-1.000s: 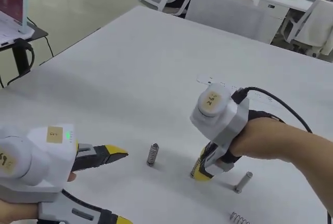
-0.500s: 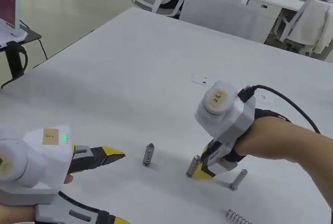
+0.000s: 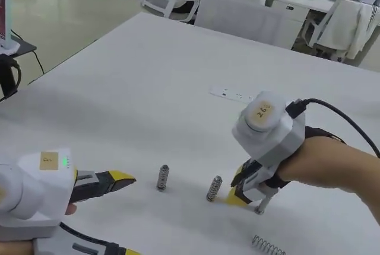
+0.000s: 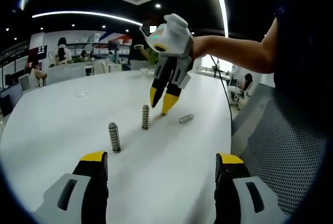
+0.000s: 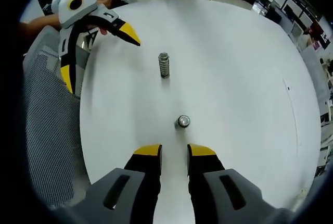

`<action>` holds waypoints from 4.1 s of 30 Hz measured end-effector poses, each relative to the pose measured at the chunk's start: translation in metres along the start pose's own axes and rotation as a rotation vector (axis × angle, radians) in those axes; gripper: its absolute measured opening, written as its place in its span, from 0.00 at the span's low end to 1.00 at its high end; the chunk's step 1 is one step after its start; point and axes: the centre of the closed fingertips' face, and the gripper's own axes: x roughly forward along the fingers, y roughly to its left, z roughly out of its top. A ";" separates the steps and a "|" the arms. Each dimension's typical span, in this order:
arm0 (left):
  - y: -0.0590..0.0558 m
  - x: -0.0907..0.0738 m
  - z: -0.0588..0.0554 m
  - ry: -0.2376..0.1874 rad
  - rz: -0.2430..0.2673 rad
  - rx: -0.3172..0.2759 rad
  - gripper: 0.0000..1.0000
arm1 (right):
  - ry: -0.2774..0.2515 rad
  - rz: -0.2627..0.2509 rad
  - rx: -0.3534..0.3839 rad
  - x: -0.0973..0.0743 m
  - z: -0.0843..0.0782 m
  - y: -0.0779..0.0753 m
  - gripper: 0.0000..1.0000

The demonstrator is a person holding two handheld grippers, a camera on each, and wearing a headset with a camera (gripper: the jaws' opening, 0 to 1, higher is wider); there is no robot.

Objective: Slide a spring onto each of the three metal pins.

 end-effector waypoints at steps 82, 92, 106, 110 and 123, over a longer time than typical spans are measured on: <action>-0.017 0.005 0.004 0.030 -0.038 0.014 0.77 | 0.008 -0.031 0.129 0.007 -0.107 0.036 0.08; -0.021 0.008 0.006 0.032 -0.065 0.026 0.75 | -0.013 -0.037 0.138 -0.003 -0.098 0.035 0.08; -0.030 0.018 0.010 0.049 -0.136 0.067 0.70 | -0.072 -0.014 0.098 -0.016 -0.064 0.045 0.08; -0.030 0.022 0.012 0.056 -0.157 0.085 0.68 | -0.085 -0.002 0.078 -0.019 -0.055 0.048 0.08; -0.030 0.031 0.029 0.049 -0.195 0.146 0.59 | -0.123 0.012 0.019 -0.030 -0.030 0.057 0.08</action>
